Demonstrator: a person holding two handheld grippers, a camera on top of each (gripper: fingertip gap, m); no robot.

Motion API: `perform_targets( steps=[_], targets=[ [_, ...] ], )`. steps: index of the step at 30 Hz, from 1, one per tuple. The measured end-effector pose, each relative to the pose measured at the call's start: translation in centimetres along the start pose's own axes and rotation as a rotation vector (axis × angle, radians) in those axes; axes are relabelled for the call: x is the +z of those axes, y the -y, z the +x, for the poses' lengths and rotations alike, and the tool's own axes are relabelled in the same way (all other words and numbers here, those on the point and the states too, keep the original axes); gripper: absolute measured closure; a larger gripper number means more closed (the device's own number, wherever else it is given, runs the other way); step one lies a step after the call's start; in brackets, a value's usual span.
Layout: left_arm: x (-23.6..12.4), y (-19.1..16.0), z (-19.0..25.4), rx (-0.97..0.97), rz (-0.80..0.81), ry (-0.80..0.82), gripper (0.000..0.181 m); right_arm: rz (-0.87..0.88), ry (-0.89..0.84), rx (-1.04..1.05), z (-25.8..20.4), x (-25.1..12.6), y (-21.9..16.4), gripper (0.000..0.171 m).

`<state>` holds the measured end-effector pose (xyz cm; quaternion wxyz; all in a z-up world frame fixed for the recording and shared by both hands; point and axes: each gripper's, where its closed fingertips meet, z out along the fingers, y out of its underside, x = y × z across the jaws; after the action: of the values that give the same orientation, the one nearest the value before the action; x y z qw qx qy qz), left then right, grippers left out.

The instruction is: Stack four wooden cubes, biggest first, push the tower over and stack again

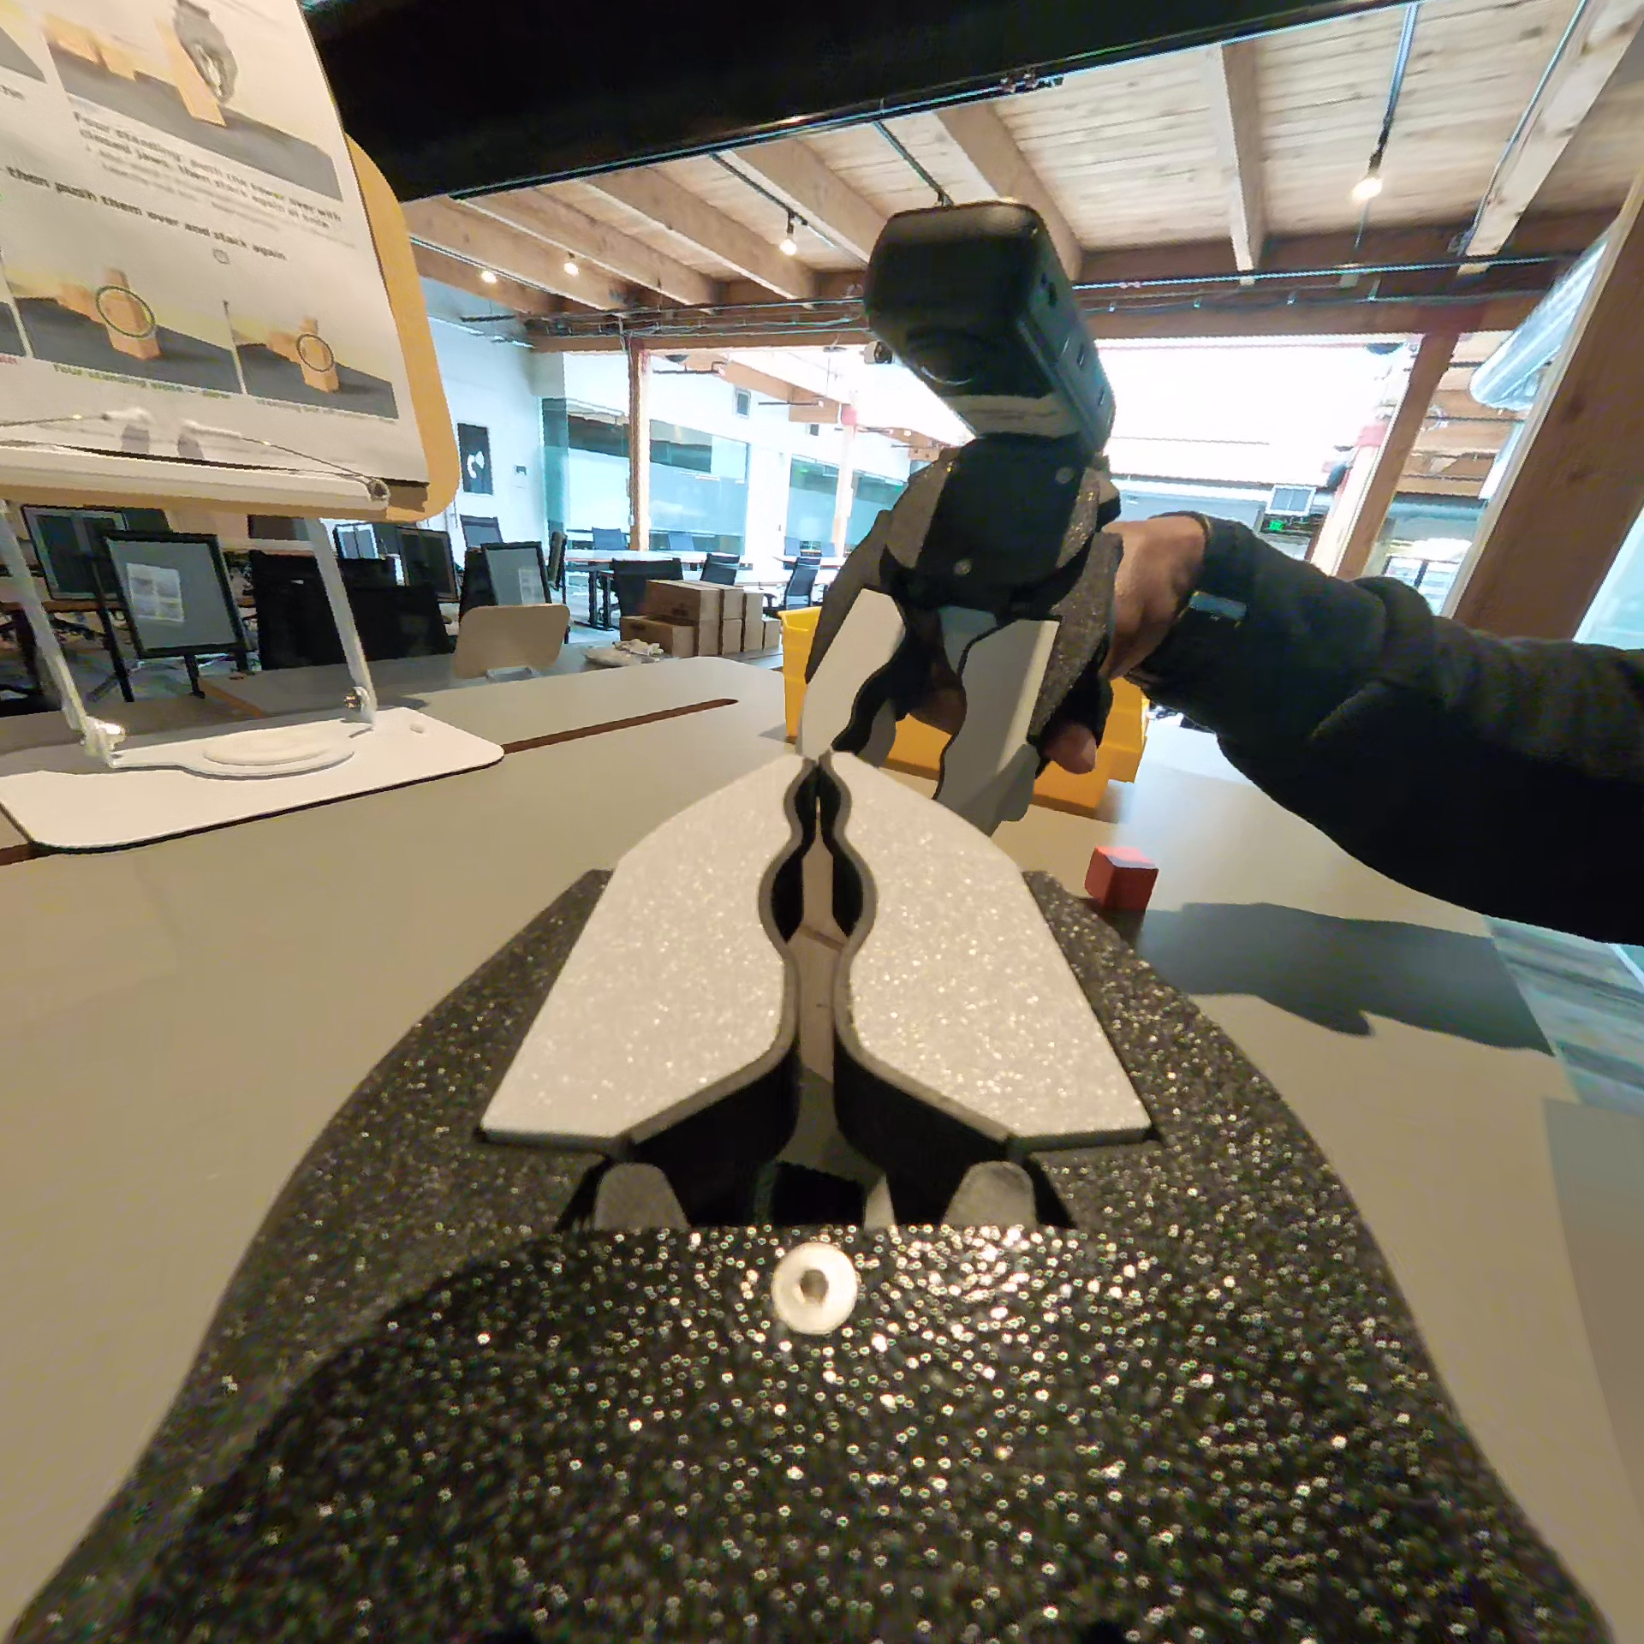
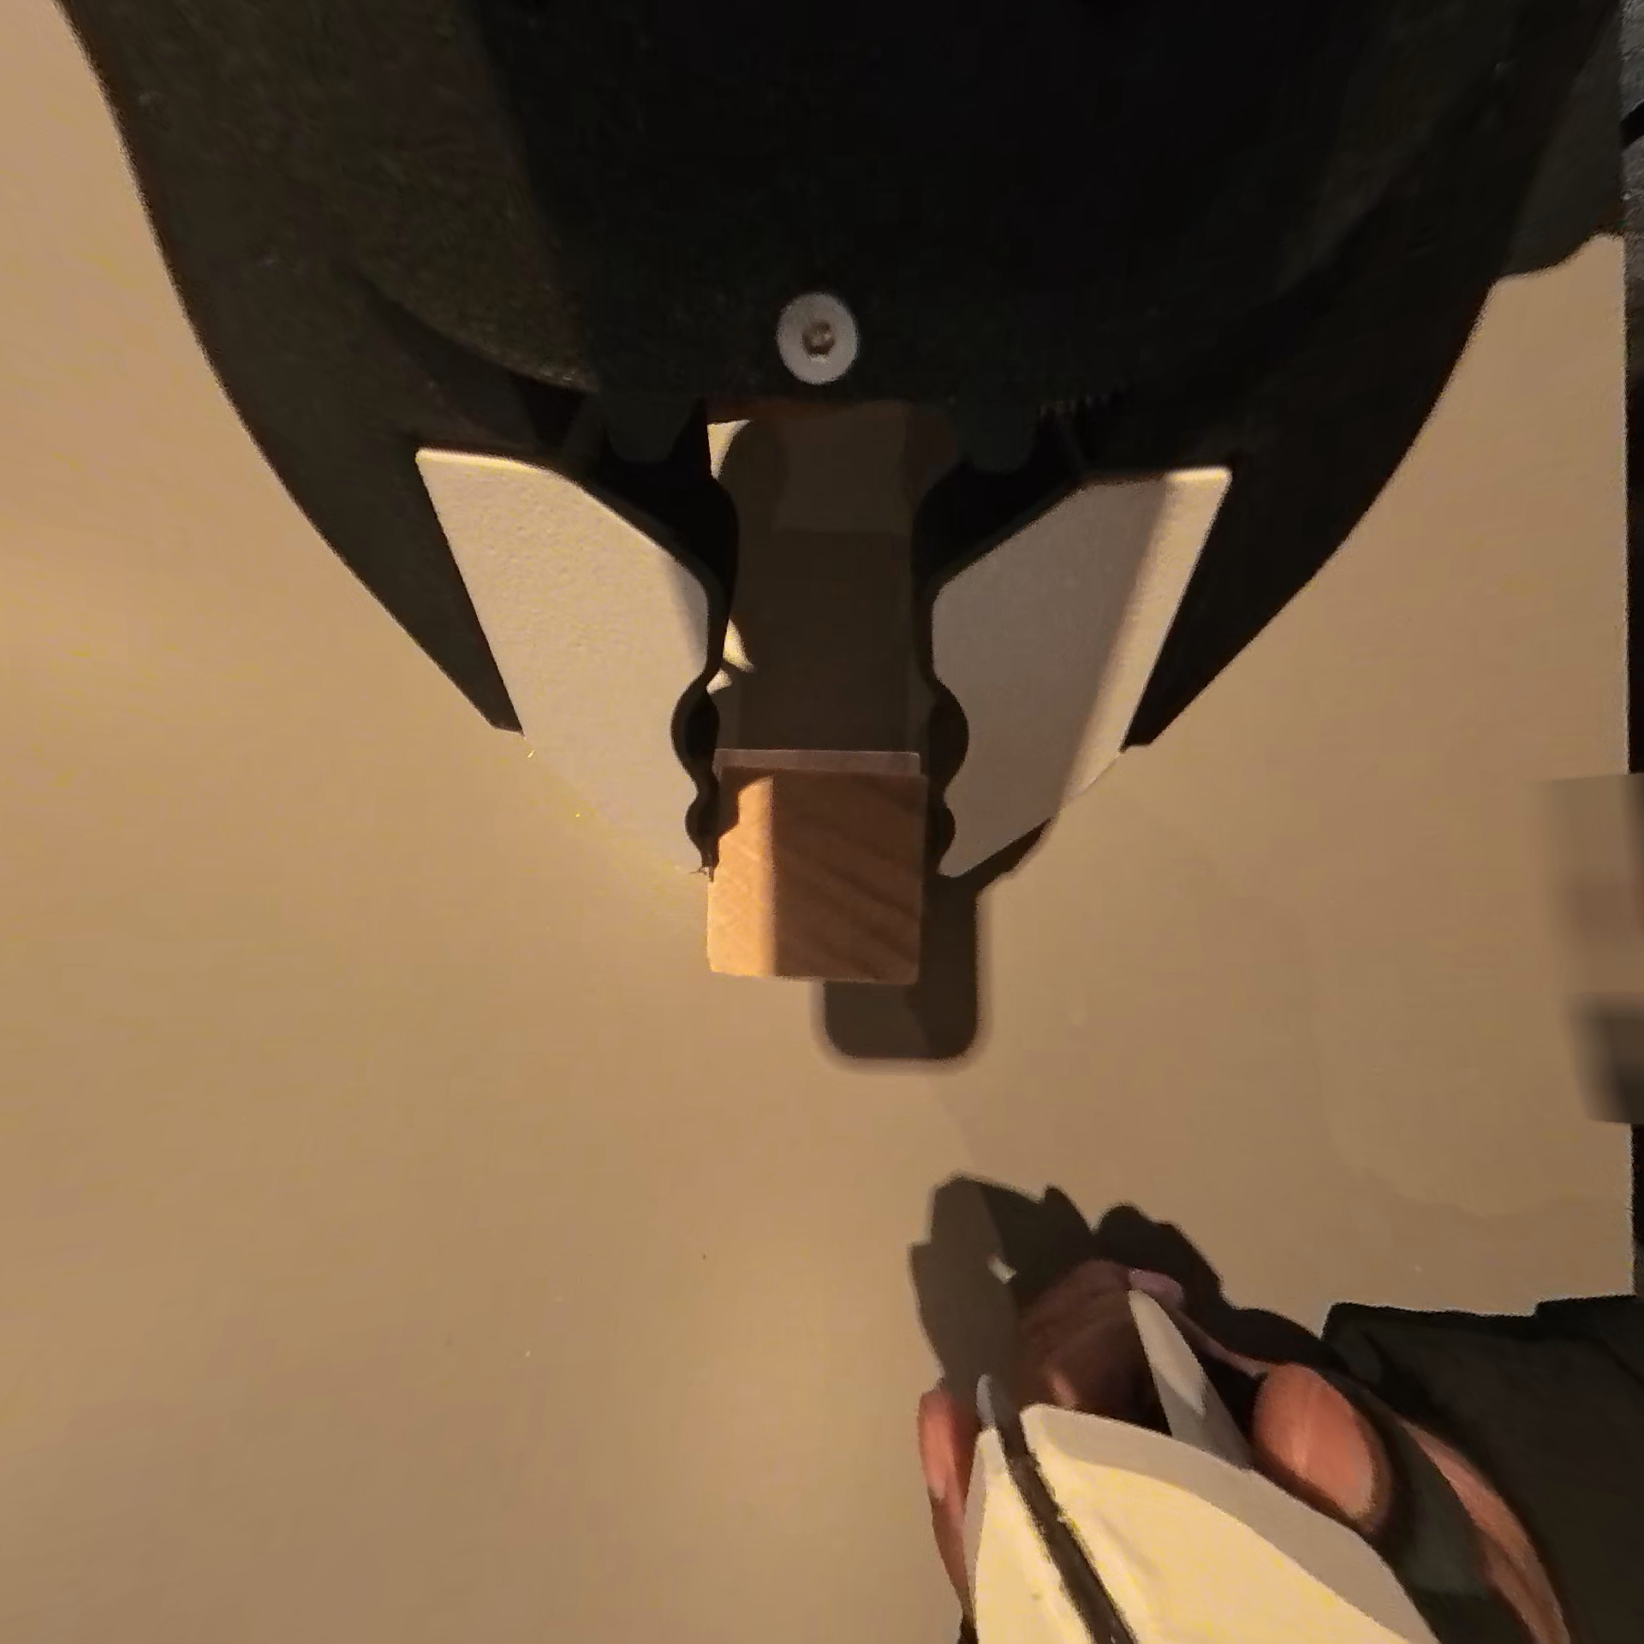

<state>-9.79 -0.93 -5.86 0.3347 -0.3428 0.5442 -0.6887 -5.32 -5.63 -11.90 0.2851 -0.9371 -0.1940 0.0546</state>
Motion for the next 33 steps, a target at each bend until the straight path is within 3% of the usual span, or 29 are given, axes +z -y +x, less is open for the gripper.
perform_targets(
  steps=[6, 9, 12, 18, 21, 25, 31, 33],
  targets=[
    [-0.2, 0.1, 0.1, -0.016, 0.007, -0.008, 0.181, 0.003, -0.014, -0.012, 0.2, -0.1, -0.1, 0.125],
    [-0.4, 0.2, 0.1, -0.031, 0.015, -0.008, 0.181, 0.035, -0.058, 0.005, 0.3, -0.8, -0.8, 0.107],
    [-0.6, 0.3, 0.1, -0.053, 0.022, -0.006, 0.181, 0.157, -0.101, 0.082, -0.3, -2.7, -2.2, 0.103],
    [-0.6, 0.0, 0.5, -0.050, -0.001, -0.003, 0.181, 0.452, -0.399, 0.422, -0.5, -8.7, -10.3, 0.112],
    [-0.4, -0.2, 0.6, -0.039, -0.019, -0.004, 0.181, 0.517, -0.518, 0.554, -1.9, -10.5, -15.2, 0.117],
    [-0.1, -0.6, 0.6, -0.059, -0.051, -0.016, 0.181, 0.493, -0.544, 0.643, -4.5, -10.2, -18.8, 0.117],
    [0.0, -0.7, 0.0, -0.131, -0.059, -0.024, 0.181, 0.386, -0.540, 0.624, -5.3, -7.6, -18.1, 0.112],
    [-0.1, -0.6, -0.1, -0.139, -0.048, -0.023, 0.181, 0.295, -0.530, 0.605, -5.4, -6.4, -18.1, 0.118]
  ],
)
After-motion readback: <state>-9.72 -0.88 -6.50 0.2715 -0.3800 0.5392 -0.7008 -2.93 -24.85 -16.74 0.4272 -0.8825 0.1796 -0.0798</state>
